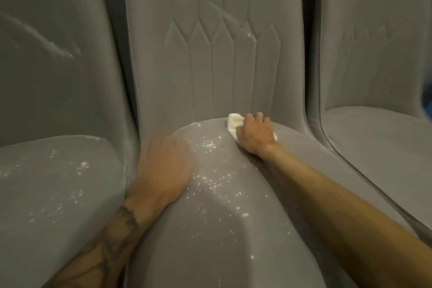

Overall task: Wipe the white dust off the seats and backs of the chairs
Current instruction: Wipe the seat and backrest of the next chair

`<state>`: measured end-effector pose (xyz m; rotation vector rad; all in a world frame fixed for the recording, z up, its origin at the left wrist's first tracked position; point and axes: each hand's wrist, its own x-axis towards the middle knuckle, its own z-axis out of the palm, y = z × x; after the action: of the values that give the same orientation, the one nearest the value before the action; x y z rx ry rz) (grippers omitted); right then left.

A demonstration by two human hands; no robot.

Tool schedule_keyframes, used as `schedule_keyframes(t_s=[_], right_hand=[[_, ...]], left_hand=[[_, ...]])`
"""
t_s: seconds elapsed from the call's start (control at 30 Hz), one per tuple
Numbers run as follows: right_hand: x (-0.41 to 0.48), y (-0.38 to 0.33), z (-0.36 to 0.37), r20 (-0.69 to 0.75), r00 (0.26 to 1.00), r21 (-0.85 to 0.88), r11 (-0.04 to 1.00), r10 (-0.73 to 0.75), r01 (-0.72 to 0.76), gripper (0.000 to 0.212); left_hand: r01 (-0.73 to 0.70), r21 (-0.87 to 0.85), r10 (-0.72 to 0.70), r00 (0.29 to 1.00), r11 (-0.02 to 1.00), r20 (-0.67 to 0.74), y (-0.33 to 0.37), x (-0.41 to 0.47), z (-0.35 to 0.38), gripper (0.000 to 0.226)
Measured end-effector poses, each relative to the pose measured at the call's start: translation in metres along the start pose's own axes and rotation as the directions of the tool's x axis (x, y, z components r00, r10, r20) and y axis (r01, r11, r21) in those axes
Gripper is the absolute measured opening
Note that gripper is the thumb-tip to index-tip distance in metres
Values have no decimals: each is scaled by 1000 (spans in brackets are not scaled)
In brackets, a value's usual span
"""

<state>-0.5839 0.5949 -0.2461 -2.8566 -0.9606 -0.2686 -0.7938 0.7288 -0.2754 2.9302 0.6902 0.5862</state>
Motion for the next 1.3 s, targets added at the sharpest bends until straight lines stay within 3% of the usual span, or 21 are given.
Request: schedule_keyframes(t_s=[0.07,0.13,0.33,0.47,0.53,0.73,0.9,0.97,1.1,1.23,1.3], right_hand=[[-5,-18,7,12,980,93,976,-198,196,39],[-12,-14,9,53,950,197,936,-307,291,38],[9,16,-2,54,991,23,992,-126,125,38],[-15,5,5,78,935,199,924,-347,326,36],[-23,23,2,82,921,224,907,-381,355,35],[-13,82,-12,27,1000,34,999,-14,13,39],[-47,70,-1,49,934,153,926,-354,344,34],[-43,94,-9,58,933,129,930,-354,345,35],[-34,130,-20,25,992,-25,992,-125,125,34],[-69,110,-10,-45,953,162,939,-301,304,30],[-78,116,-16,14,925,237,900,-380,366,28]], left_hand=[[-1,5,1,1000,1000,-19,-3,1,3,38],[-3,0,3,1000,1000,-21,-5,1,5,38],[-30,-6,30,1000,1000,-6,-4,-2,1,46],[4,-12,-3,1000,1000,21,-4,2,1,44],[13,-26,-12,999,1000,48,-7,4,0,39],[28,-26,-23,987,999,162,-11,1,-6,52],[29,6,-29,979,1000,202,-5,2,-9,57],[30,25,-34,973,999,228,-6,0,-10,60],[32,46,-42,967,998,252,2,-2,-11,62],[33,67,-49,966,997,254,6,-1,-11,61],[38,60,-52,967,997,248,4,1,-11,59]])
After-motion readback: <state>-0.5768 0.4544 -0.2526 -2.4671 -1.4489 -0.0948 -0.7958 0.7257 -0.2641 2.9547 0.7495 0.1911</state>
